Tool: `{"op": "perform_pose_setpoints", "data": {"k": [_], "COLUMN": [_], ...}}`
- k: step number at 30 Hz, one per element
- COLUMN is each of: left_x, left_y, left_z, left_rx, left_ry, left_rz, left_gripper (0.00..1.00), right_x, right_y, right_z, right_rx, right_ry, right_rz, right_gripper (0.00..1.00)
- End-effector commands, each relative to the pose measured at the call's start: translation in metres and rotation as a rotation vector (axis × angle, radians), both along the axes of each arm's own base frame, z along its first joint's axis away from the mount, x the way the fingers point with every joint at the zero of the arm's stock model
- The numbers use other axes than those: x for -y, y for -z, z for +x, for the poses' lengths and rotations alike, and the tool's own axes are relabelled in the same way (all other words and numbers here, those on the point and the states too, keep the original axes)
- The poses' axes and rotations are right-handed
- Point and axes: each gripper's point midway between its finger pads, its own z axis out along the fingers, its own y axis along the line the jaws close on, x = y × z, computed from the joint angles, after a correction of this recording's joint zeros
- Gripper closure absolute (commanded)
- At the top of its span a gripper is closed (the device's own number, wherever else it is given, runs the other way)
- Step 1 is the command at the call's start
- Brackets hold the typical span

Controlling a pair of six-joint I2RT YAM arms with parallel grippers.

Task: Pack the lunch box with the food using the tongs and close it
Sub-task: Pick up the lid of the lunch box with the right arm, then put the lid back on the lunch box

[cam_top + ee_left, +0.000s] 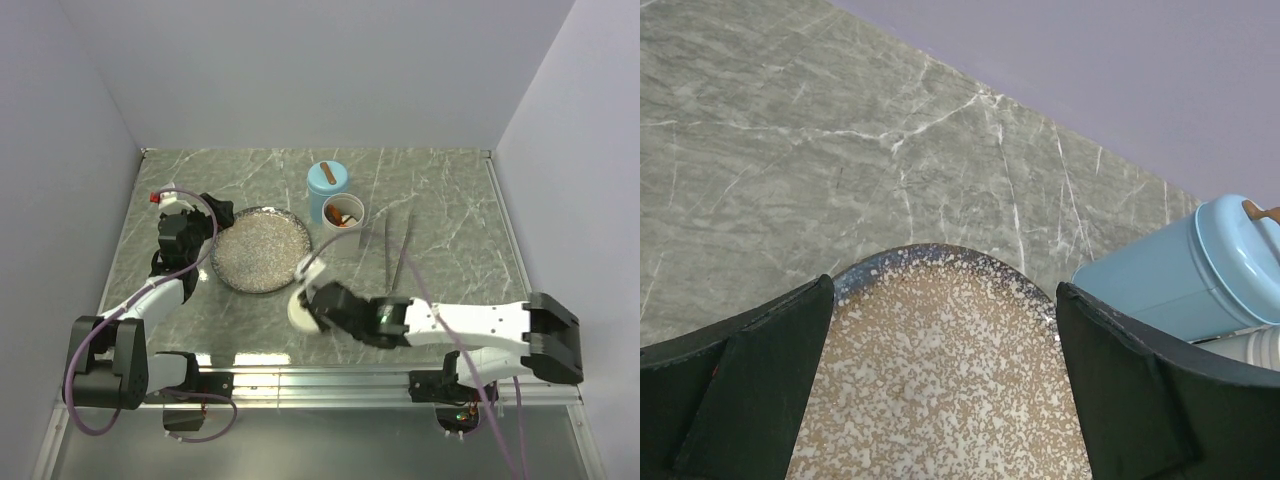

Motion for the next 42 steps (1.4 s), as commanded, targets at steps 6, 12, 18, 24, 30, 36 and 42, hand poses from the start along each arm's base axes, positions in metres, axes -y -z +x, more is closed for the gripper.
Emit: {"op": "perform_pose_setpoints", "data": {"k": [6,12,18,24,30,36,42], "left_x": [0.003,0.002,0.002,0.003,0.002,0.002,0.002], "left_y": [-0.027,-0.029,-0.030,-0.030,-0.031,-0.031,-0.030], "left_z": [0.001,-0.003,-0.003,-0.003,-0.004,-0.004,-0.003], "left_rx": [0.078,0.086,0.087,0.087,0.090,0.090,0.087], "left_ry": [0.024,0.019,0.020,0.023,0.018,0.020,0.022], "left_rz": [0.008,0.005,0.003,0.003,0.002,0.002,0.003], "left_gripper": [0.01,0.01,0.01,0.01,0.01,0.01,0.01], "right_x": [0.043,0.060,0.067,0.075,0.087,0.092,0.088], "right_y": [-0.176,-0.186,-0.150,-0.119,-0.103,-0.094,-0.079], "right_z": [0.146,0.218,0.247,0.253,0.267,0.278,0.279], "right_rx": [0.269,0.212,0.102,0.039,0.023,-0.001,-0.036], "right_ry": [0.317,0.406,0.431,0.457,0.497,0.500,0.476], "right_rz": [0.277,0.251,0.161,0.099,0.080,0.092,0.085], "right_gripper": [0.90,0.90,0.91,0.91,0.91,0.91,0.91]}}
